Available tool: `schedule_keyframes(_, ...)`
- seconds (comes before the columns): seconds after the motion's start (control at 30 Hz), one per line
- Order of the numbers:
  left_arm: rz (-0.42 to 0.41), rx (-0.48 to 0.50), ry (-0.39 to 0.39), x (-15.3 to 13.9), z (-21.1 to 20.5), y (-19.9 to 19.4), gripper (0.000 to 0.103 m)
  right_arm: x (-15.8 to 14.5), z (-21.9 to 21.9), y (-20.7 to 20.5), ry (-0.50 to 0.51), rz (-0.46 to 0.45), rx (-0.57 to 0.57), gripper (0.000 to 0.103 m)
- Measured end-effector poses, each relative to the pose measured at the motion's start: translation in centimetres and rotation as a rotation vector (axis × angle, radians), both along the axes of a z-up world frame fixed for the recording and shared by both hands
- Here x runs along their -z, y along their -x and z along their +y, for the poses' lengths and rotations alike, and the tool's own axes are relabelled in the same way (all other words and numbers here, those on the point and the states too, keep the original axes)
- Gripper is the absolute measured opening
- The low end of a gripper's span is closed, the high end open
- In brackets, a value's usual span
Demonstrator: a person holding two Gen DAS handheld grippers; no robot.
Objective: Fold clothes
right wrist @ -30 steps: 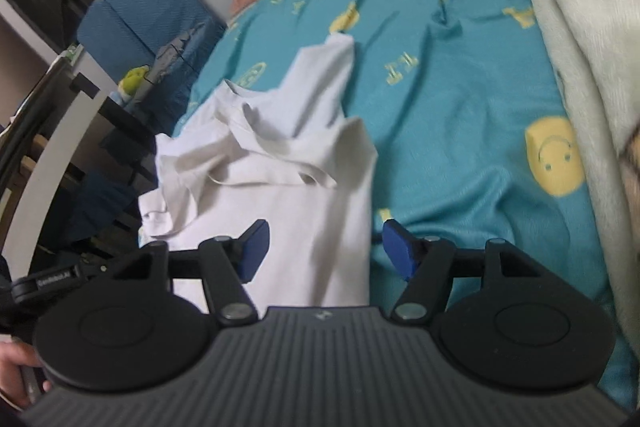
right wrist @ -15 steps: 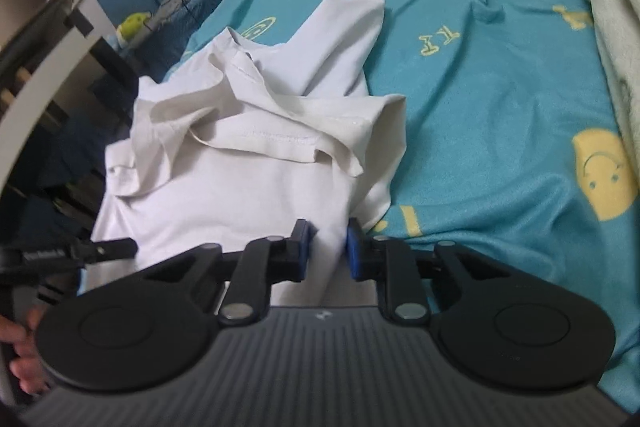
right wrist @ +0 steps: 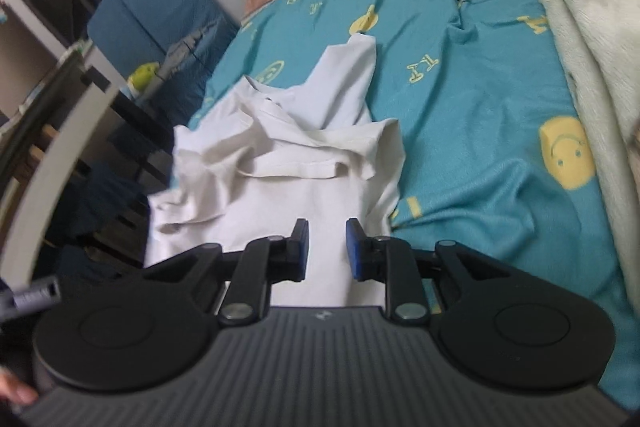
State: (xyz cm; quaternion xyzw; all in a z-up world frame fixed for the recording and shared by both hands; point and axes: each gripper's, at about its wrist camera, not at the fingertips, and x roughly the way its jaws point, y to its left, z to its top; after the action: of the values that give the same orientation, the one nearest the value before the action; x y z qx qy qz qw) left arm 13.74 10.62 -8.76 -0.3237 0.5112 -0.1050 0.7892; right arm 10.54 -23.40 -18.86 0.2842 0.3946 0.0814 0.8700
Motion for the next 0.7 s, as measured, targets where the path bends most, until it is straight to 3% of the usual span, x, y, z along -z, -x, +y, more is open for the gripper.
schedule_keyframes(0.17, 0.127, -0.066, 0.107, 2.6, 0.5, 1.7, 0.074, 0.4, 0.6, 1.2, -0.140, 0.049, 0.003, 0.024)
schedule_keyframes(0.4, 0.088, -0.217, 0.085, 3.5, 2.8, 1.8, 0.075, 1.6, 2.1, 0.4, -0.177, 0.106, -0.046, 0.024)
schedule_keyframes(0.5, 0.057, -0.232, 0.034, 3.2, 3.3, 0.9, 0.075, 1.7, 3.0, -0.1, -0.127, 0.106, -0.091, 0.024)
schedule_keyframes(0.7, 0.036, -0.230, -0.108, 2.6, 3.2, -0.6, 0.070, 2.6, 5.3, -0.8, 0.067, 0.097, -0.167, 0.024)
